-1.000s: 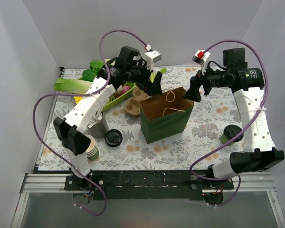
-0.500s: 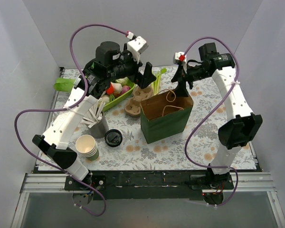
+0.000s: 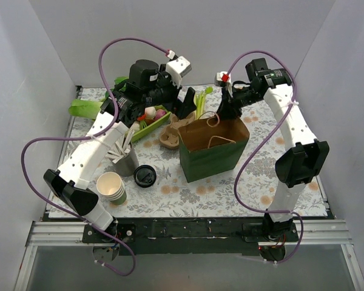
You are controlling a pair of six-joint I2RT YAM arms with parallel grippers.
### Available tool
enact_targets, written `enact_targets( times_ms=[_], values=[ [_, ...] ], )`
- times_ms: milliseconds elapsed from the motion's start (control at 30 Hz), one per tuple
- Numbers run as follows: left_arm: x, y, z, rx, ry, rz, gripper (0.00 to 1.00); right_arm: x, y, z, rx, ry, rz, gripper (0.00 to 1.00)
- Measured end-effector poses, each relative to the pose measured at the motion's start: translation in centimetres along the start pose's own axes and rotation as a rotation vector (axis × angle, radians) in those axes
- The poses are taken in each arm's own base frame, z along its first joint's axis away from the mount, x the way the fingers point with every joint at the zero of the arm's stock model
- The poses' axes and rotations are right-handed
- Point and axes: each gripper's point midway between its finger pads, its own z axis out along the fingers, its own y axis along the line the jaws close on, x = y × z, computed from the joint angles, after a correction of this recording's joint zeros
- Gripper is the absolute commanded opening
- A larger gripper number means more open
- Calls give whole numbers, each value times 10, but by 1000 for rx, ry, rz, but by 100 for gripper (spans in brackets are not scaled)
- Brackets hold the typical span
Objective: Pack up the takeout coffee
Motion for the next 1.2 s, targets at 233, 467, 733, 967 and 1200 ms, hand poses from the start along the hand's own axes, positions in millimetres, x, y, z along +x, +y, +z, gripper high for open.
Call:
enact_targets(
  times_ms=[233,467,733,967,1200],
  values=[
    [24,2,10,4,47,-6,98,7,6,-9,42,51,-10,1],
    [52,8,14,-30,76,-6,98,0,30,-45,199,124,-131,1],
    [46,15,12,-73,27,4,98,22,70,-71,455,107,-374,1],
    [56,14,16,-70,35,-9,98,49,82,-68,532,124,-561,1],
    [56,10,17,-52,32,-26,98,30,102,-79,566,93,-721,1]
  ],
)
